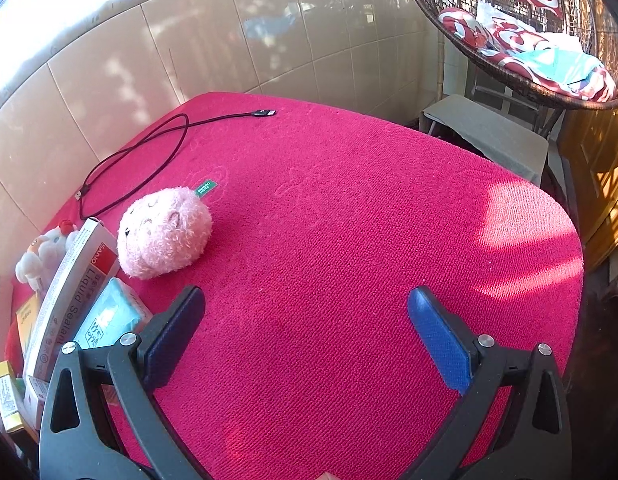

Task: Organize objects
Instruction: 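Grasp the wrapped snack bar with the left tool while the right tool grasps the yellow-topped box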

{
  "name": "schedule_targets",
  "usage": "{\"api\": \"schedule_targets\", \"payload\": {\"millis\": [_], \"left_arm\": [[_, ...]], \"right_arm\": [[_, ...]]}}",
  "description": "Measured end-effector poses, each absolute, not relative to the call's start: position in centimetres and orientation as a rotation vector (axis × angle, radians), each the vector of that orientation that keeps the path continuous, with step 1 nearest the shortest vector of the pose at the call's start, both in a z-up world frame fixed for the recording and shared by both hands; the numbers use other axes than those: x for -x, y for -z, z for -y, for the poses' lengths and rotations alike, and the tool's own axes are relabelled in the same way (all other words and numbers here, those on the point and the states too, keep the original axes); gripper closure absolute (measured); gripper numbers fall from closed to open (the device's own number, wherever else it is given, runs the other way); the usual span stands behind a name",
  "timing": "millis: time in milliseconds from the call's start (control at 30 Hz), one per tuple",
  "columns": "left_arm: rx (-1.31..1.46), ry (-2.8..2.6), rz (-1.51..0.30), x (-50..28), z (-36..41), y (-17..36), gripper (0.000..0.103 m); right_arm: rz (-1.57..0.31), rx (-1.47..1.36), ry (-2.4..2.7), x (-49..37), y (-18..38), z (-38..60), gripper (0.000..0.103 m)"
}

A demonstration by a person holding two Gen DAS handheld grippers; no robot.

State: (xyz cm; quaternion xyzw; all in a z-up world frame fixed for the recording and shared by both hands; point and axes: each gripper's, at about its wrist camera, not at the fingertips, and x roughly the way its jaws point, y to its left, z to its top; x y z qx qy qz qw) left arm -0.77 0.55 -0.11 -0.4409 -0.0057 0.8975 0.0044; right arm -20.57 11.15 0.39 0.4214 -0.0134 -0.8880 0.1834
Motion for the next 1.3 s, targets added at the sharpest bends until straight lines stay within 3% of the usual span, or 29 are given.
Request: {"api": "schedule_targets", "payload": {"millis": [567,667,900,1033,1167,1300], "left_arm": [[1.365,-2.833,-0.015,0.0,-1.1,-1.1,0.000],[1.268,-2.867,-0.052,-2.3,-2.1,-3.1,0.000],[0.969,-3.081,0.126,-10.8,1.5,-10.9,0.000],[1.012,-3.325,0.112,-13.9,6.2,-9.4,0.000],[1.243,-3.384,0.253,-17.2,11.6,-5.7,0.000],[1.327,-3.321,0.284,-17.1,13.6,-3.5,0.000]], "right_arm": [[0.130,-1.164,2.454,18.6,-2.2,-13.1,0.000],[0.154,-1.054,2.457,17.7,-4.3,-13.5,0.000],[0.093,-0.767,2.304,14.0,-7.9,-11.6,0.000],[0.074,-0.822,2.076,12.6,-7.7,-9.0,0.000],[-0.002,-0.848,1.866,10.0,-6.9,-6.0,0.000],[-0.070,-0.869,1.713,7.5,-6.1,-4.1,0.001]]}}
